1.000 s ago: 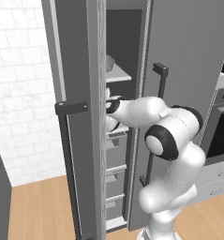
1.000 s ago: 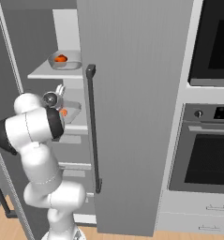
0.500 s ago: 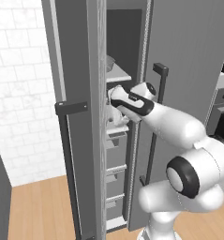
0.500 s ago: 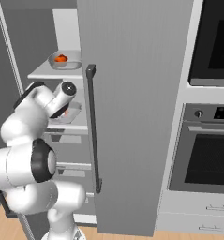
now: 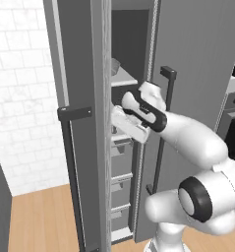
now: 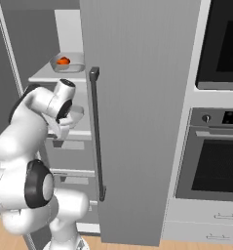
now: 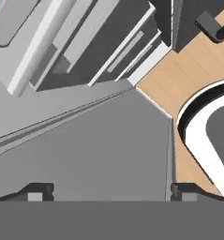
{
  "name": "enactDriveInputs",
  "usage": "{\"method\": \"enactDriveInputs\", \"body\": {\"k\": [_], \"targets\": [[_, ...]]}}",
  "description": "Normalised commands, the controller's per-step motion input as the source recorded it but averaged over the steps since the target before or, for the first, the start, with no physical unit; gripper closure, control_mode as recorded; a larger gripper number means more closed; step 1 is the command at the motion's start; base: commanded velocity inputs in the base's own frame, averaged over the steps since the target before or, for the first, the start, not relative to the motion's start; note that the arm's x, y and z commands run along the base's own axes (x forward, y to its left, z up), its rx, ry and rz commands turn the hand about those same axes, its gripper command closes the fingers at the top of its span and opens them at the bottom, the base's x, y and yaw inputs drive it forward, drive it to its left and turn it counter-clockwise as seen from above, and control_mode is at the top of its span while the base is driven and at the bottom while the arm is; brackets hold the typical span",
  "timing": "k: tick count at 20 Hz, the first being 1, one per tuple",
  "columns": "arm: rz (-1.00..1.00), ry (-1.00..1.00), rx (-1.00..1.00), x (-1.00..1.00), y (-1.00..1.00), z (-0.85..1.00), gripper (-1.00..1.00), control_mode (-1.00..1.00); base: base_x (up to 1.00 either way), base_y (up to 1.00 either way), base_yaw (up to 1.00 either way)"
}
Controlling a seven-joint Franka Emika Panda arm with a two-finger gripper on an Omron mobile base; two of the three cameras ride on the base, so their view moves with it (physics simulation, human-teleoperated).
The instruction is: Take the meat container that has the shrimp and place it on the second highest rack of the freezer. Then take the vegetable container that has the squash and bell pepper and place it on the highest rack of the freezer.
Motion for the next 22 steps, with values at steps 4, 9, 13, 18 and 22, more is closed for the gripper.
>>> {"method": "enactDriveInputs", "body": {"k": [4,9,13,18,22], "targets": [[0.55,0.00,-0.40,-1.00,-0.25,-0.57,-1.00,-1.00,0.00,0.00,0.00],[0.39,-0.18,-0.24,-1.00,-0.62,-0.48,-1.00,-1.00,0.00,0.00,0.00],[0.38,-0.27,-0.04,-1.00,-0.90,-0.15,-1.00,-1.00,0.00,0.00,0.00],[0.33,-0.27,0.03,-1.00,-0.72,0.00,-1.00,-1.00,0.00,0.00,0.00],[0.25,-0.16,0.00,-0.87,-0.09,0.00,-1.00,-1.00,0.00,0.00,0.00]]}}
